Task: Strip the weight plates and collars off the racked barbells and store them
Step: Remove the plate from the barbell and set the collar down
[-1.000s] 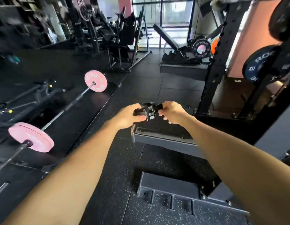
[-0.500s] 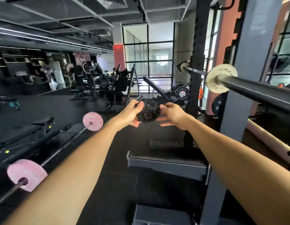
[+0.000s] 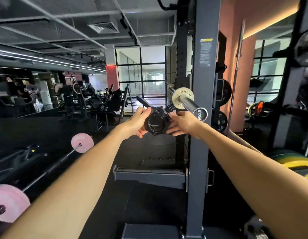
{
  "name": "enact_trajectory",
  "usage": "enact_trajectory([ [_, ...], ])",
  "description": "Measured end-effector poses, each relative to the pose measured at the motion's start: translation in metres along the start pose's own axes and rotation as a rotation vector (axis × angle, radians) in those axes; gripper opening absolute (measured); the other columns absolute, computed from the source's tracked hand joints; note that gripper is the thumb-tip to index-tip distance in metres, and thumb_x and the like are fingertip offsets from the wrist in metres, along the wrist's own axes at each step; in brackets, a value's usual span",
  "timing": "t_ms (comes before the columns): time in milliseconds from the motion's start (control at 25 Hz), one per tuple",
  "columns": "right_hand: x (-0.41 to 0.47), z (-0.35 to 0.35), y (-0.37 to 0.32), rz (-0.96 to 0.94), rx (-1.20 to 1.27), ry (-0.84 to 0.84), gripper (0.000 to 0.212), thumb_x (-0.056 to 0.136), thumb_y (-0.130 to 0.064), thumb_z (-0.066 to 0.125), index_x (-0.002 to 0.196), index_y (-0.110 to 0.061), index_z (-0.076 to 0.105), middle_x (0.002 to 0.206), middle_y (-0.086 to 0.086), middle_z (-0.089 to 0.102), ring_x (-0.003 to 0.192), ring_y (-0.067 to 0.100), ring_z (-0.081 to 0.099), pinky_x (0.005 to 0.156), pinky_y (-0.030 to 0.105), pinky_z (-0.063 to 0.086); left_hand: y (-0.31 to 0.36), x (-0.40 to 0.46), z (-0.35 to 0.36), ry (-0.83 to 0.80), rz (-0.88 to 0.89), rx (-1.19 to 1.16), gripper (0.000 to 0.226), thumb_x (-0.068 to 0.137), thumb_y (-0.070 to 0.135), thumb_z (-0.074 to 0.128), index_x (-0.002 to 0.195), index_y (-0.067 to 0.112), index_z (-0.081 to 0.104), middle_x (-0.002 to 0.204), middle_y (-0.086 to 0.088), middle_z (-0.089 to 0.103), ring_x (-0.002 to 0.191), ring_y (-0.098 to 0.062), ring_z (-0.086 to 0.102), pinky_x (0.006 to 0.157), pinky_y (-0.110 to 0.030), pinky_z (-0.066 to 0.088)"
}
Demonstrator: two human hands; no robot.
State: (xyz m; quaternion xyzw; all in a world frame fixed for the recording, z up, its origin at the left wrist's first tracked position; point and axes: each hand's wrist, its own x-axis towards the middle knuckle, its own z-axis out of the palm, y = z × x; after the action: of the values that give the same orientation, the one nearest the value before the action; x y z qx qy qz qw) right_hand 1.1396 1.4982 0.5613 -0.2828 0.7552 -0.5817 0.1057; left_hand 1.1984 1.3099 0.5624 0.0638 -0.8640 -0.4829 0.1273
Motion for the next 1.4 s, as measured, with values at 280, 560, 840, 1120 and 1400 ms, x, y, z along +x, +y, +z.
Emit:
enact_trajectory([
  [280,-0.069,-0.052,-0.007,-0.003,0.015,0.037,0.037,0.103,-0.030,0.042,0.110,0.005,0.051,0.080,0.019,0.067,0.078,0.037,0.070,0.069,0.038,0.058,0.047,-0.037,0.057,0.043,-0.025,-0.063,0.044,0.094,0.064,0.035,0.105,0.022,0.026,0.057,-0.006,0.047,0.041,-0.017,0.044,0.042,-0.027,0.040],
  [560,-0.101,-0.115,-0.005,-0.024,0.000,0.117,0.047,0.102,-0.031,0.043,0.114,0.014,0.052,0.079,0.021,0.069,0.055,0.020,0.071,0.056,0.031,0.060,0.101,-0.045,0.111,0.037,-0.032,-0.044,0.050,0.093,0.065,0.034,0.111,0.019,0.023,0.061,-0.005,0.047,0.042,-0.016,0.045,0.040,-0.025,0.040],
  [840,-0.073,-0.127,-0.008,0.069,-0.037,0.136,0.046,0.104,-0.030,0.039,0.114,0.013,0.049,0.097,0.034,0.065,0.058,0.027,0.071,0.047,0.028,0.056,0.111,-0.021,0.125,0.075,-0.111,-0.068,0.066,0.100,0.055,0.030,0.148,0.014,0.010,0.073,-0.005,0.050,0.055,-0.017,0.047,0.046,-0.027,0.044],
  [1120,-0.012,-0.130,0.012,0.052,-0.024,0.206,0.037,0.102,-0.028,0.045,0.107,0.008,0.050,0.069,0.022,0.063,0.041,0.019,0.065,0.041,0.028,0.056,0.099,0.037,0.131,0.097,-0.143,-0.277,0.048,0.103,0.049,0.024,0.126,0.011,0.042,0.102,-0.009,0.061,0.071,-0.020,0.055,0.053,-0.030,0.052],
  [1400,0.063,-0.140,0.027,0.012,-0.083,0.268,0.037,0.102,-0.029,0.046,0.114,0.006,0.052,0.071,0.020,0.065,0.054,0.027,0.067,0.048,0.032,0.059,0.087,0.103,0.130,-0.089,-0.148,-0.449,0.042,0.097,0.052,0.043,0.105,0.016,0.062,0.091,-0.005,0.072,0.082,-0.017,0.067,0.061,-0.028,0.054],
])
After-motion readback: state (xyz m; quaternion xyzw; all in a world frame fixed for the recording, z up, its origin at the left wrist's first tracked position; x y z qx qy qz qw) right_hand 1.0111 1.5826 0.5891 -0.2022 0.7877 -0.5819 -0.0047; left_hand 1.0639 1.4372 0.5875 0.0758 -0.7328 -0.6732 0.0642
